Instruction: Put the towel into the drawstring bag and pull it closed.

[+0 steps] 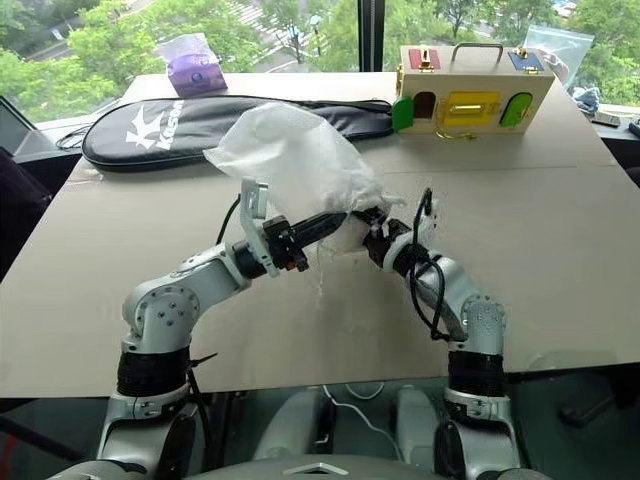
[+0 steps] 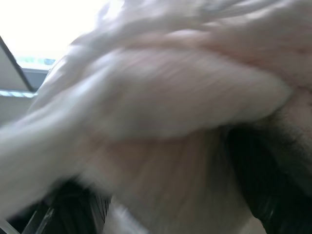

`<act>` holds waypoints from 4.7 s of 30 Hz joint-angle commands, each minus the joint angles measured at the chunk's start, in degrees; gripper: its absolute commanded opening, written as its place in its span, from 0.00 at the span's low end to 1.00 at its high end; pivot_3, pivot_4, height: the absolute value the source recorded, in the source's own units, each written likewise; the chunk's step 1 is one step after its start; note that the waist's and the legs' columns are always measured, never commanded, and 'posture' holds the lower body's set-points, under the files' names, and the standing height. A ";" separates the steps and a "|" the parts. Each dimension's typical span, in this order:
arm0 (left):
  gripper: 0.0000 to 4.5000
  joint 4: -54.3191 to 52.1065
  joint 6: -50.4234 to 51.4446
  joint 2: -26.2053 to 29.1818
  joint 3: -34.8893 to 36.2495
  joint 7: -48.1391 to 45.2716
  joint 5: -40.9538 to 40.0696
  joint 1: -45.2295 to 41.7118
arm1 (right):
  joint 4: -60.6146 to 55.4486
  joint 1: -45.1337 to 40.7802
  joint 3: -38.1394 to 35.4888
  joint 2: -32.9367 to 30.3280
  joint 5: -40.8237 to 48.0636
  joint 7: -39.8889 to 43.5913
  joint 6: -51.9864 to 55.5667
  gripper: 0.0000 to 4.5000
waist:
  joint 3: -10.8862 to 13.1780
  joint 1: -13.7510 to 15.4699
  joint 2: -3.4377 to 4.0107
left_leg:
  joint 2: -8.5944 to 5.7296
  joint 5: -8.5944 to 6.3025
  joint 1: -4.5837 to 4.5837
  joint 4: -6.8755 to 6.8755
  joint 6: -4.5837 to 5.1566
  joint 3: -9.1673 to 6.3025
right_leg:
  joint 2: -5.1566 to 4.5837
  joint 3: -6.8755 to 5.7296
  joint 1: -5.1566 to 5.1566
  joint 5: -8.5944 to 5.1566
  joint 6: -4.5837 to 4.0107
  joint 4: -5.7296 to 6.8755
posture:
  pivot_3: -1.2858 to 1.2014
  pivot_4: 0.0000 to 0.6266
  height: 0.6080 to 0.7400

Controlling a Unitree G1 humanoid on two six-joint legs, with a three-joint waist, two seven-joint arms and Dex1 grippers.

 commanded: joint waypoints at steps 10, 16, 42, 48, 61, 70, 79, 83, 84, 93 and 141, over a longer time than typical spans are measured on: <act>0.00 3.84 -2.36 2.00 2.36 -1.23 2.68 -2.74 | -14.73 3.92 22.32 -32.30 -58.60 43.51 -26.59 0.79 | 0.01 -0.05 -0.03 | 0.00 0.00 -0.02 -0.02 0.00 0.04 | 0.16 0.01 0.02 -0.01 0.02 -0.26 | 0.52 0.24 1.00; 0.00 3.19 -1.56 2.59 1.52 -2.29 2.62 -2.12 | -7.78 0.43 26.56 -28.94 -74.89 45.53 -38.06 0.79 | 0.03 0.18 -0.06 | 0.01 0.01 -0.03 -0.01 -0.02 0.05 | 0.14 0.05 0.01 0.00 0.02 -0.27 | 0.52 0.24 1.00; 0.00 -0.45 0.29 6.19 -3.23 -10.90 2.81 0.94 | 5.11 -5.45 1.35 7.39 -37.34 46.31 -16.14 0.03 | 0.07 0.26 -0.05 | 0.10 0.03 -0.01 -0.03 -0.06 -0.09 | -0.02 -0.05 0.07 0.03 -0.02 -0.23 | 0.52 0.24 1.00; 0.00 -2.74 1.78 6.18 -3.27 -11.54 0.12 1.44 | 7.70 -7.91 -6.13 13.94 -3.69 32.04 2.64 0.03 | 0.09 0.03 -0.02 | 0.11 0.02 0.01 -0.05 -0.04 -0.11 | -0.02 -0.07 0.01 0.02 -0.03 -0.05 | 0.52 0.24 1.00; 0.00 -1.89 2.88 3.76 0.89 -9.87 -4.74 -1.81 | 13.21 -9.86 -4.36 10.60 -3.00 11.49 -0.99 0.21 | 0.09 -0.08 -0.01 | 0.04 0.01 -0.02 -0.02 -0.03 -0.01 | 0.02 -0.02 -0.07 0.01 -0.01 0.08 | 0.52 0.24 1.00; 0.00 7.57 -8.84 14.60 -0.63 -23.03 7.94 -4.79 | -1.20 -1.08 8.44 -13.33 -30.49 35.95 -4.90 0.72 | 0.10 -0.10 0.00 | -0.06 0.01 -0.03 -0.04 -0.02 0.11 | 0.09 -0.01 -0.11 -0.01 0.00 0.02 | 0.52 0.24 1.00; 0.00 11.81 -11.04 14.68 0.64 -24.95 9.91 -8.37 | -8.85 3.50 11.58 -26.10 -50.45 52.45 -19.60 0.72 | 0.12 0.00 -0.04 | 0.04 0.00 -0.06 -0.03 -0.01 0.09 | 0.11 0.07 -0.10 0.00 0.02 -0.14 | 0.52 0.24 1.00; 0.00 11.81 -10.62 15.01 1.27 -25.12 9.89 -8.35 | -1.54 1.14 15.59 -25.93 -65.18 51.39 -29.92 0.72 | 0.12 0.16 -0.06 | 0.03 0.01 -0.06 -0.02 -0.02 0.10 | 0.11 0.05 -0.09 0.00 0.01 -0.17 | 0.52 0.24 1.00; 0.00 11.84 -10.54 15.00 1.37 -25.12 9.92 -8.36 | 0.33 0.41 16.05 -25.05 -67.49 50.81 -31.65 0.72 | 0.12 0.05 -0.06 | 0.03 0.01 -0.05 -0.02 -0.02 0.12 | 0.12 0.06 -0.09 0.00 0.01 -0.17 | 0.52 0.24 1.00; 0.00 10.32 -10.69 15.44 0.25 -25.71 11.71 -5.30 | -0.09 -0.38 20.33 -21.34 -70.10 57.84 -29.33 0.72 | 0.13 0.27 -0.05 | 0.13 0.01 -0.08 -0.05 -0.03 0.03 | 0.08 0.01 -0.09 0.01 0.00 -0.18 | 0.52 0.24 1.00; 0.00 15.44 -15.93 13.13 0.29 -30.06 15.02 -6.12 | -2.55 -0.76 14.98 -8.43 -68.21 61.66 -25.83 0.61 | 0.16 -0.12 -0.02 | 0.02 0.08 -0.10 -0.03 -0.14 0.07 | -0.07 0.07 -0.30 0.01 0.00 0.27 | 0.52 0.24 1.00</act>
